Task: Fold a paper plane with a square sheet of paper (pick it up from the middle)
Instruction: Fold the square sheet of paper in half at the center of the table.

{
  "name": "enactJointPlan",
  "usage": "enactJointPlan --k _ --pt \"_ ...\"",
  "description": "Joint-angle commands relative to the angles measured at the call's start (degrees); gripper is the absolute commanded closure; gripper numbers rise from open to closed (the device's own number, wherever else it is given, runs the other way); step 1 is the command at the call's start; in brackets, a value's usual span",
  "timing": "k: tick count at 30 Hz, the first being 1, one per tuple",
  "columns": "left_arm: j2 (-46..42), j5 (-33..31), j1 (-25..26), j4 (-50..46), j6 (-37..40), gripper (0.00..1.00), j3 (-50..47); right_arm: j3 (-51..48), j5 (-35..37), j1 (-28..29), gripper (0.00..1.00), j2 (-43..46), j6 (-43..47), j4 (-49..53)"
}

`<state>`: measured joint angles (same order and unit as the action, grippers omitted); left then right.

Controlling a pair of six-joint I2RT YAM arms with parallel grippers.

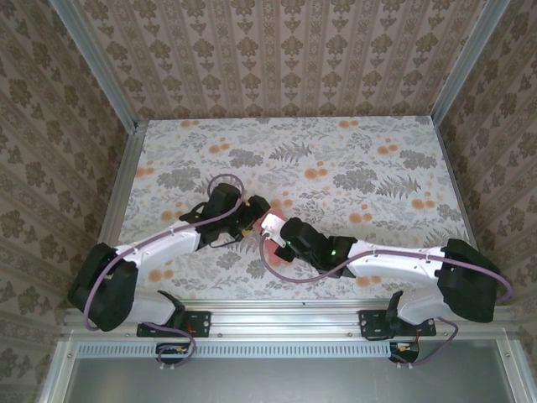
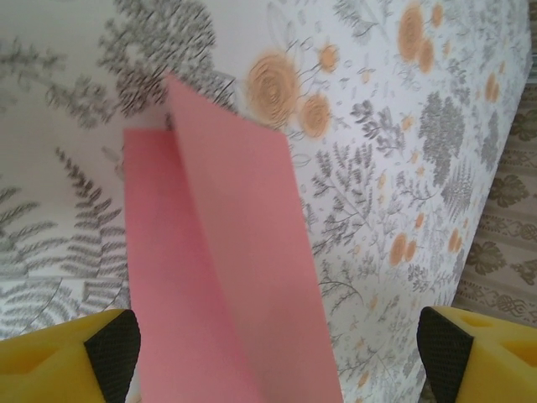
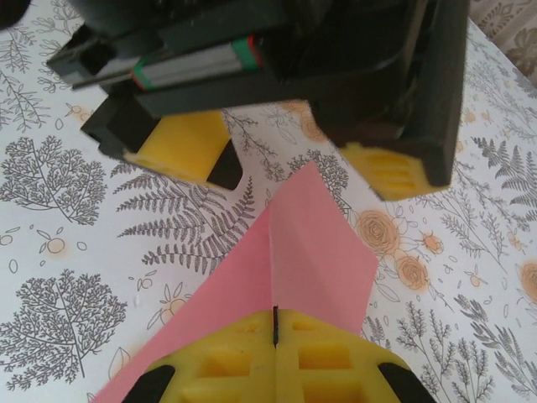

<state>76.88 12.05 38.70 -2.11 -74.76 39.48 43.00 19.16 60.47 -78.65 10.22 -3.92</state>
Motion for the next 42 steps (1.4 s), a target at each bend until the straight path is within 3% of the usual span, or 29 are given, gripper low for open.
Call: enactJointPlan --k 1,5,12,19,24,38,42 --pt "-2.4 -3.2 0.9 -0.8 -5.8 0.11 -1.6 -1.5 2.0 0.7 1.0 -0.6 -1.5 -2.8" --pt "-3.2 -4.2 1.2 -0.8 -8.4 0.15 -3.0 -3.1 2.1 1.0 1.0 -0.6 -2.1 -5.2" --pt "0.8 -2.4 1.6 4.9 -9.2 0.41 -2.8 -4.2 1.4 1.1 1.0 -2.3 -2.0 -7.2" --pt "4.3 -1.0 2.2 7.4 -9.8 0.46 -1.6 -5.1 0.8 1.1 0.99 -2.9 -1.8 -8.1" --pt "4.7 -1.6 2.2 8.4 -10.9 0.56 -2.3 -5.8 0.4 1.1 0.99 -2.6 -1.8 -8.5" --pt "8.4 0.0 3.1 10.8 -12.1 0.66 -1.2 -7.1 0.2 1.1 0.98 -1.6 -1.6 -9.2" --pt "8.0 -1.1 3.1 9.3 -11.5 0.78 -1.1 -7.2 0.7 1.1 0.96 -1.4 -1.4 -8.2"
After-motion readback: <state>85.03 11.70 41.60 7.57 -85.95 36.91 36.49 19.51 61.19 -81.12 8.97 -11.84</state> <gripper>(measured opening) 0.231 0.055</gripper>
